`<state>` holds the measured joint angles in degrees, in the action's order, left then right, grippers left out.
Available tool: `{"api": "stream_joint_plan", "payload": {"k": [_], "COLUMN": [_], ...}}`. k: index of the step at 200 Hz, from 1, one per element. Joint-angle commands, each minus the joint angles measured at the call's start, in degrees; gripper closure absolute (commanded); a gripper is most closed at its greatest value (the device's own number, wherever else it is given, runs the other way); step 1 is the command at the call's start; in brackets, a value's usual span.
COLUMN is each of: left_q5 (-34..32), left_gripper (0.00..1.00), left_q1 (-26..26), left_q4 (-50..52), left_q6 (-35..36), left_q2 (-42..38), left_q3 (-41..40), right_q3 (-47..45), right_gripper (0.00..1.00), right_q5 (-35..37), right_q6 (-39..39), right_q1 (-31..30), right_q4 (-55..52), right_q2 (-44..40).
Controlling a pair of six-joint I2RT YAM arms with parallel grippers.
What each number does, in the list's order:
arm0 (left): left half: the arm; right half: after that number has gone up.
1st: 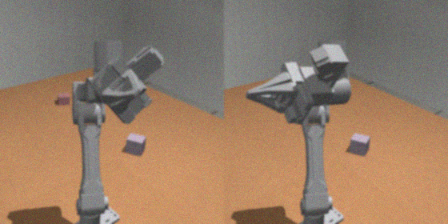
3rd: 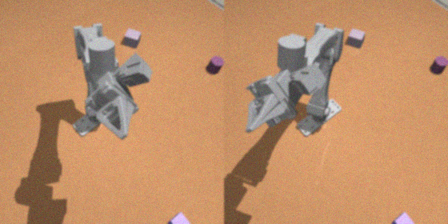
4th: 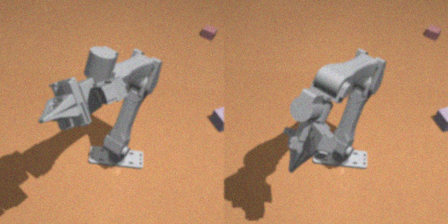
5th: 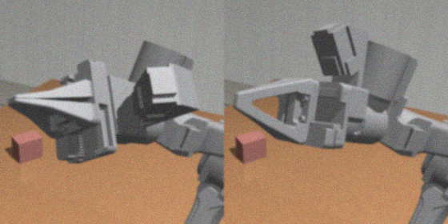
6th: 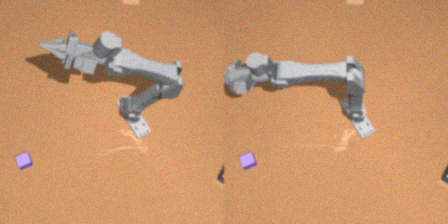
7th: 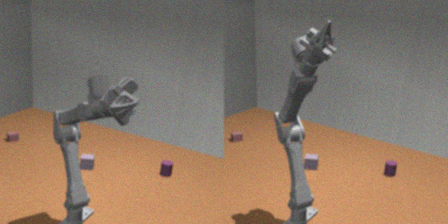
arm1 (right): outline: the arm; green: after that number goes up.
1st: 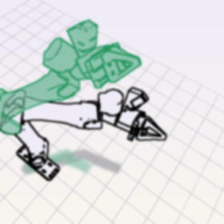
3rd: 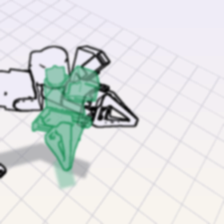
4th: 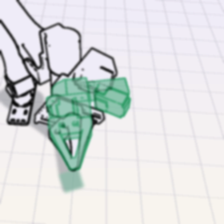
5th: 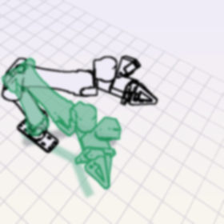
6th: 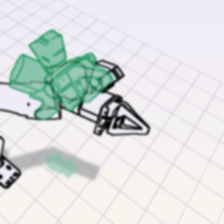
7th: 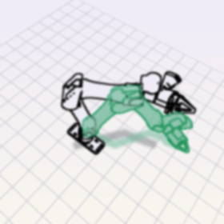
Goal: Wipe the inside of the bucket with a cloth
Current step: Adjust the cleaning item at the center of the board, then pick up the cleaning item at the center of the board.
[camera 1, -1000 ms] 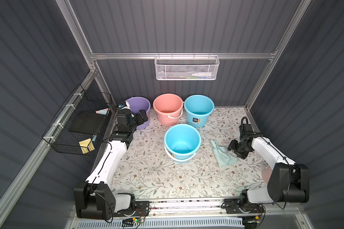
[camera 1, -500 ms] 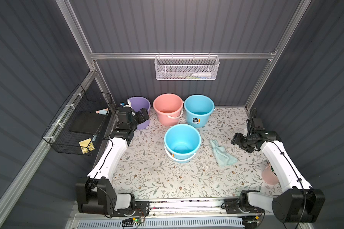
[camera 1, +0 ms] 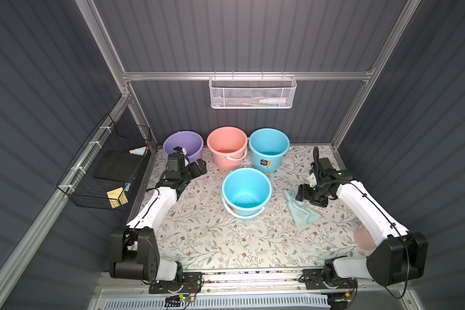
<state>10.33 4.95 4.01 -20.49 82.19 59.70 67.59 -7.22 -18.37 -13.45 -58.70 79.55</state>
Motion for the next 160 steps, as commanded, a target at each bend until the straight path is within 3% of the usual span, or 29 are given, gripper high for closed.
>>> {"api": "stream_joint_plan", "payload": {"k": [1,52,104,127,160], "left_q5": [-0.7,-0.7,-0.9,-2.2,-3.0], "left_gripper": [0.01,0.0,0.01,0.01,0.01], "left_q1": [0.3,0.3,0.4,0.9,2.1], "left_q4": [0.7,0.7,2.2,3.4,5.3], "left_q6": [1.7,-0.4,-2.3,-2.9,-3.1], "left_q2": [0.6,-1.0,-1.2,-1.9,-2.4], "left_q3": [2.9,4.0,6.8,7.3,7.7], "right_q3": [-1.0,-2.7,-4.4,-5.2,-7.4], "right_gripper": [0.28,0.28,0.2,0.2,0.23], "right_q5": [1.7,9.1,12.0,15.0,14.1], "right_q6": [0.4,-1.4,-1.0,-0.5,0.2], "right_q1": [-2.0,-8.5,-9.5,-9.5,-9.6], "right_q4": [-2.4,-2.3,2.9,5.1,9.8], "right_q2": [1.6,3.8,10.1,13.1,17.4]}}
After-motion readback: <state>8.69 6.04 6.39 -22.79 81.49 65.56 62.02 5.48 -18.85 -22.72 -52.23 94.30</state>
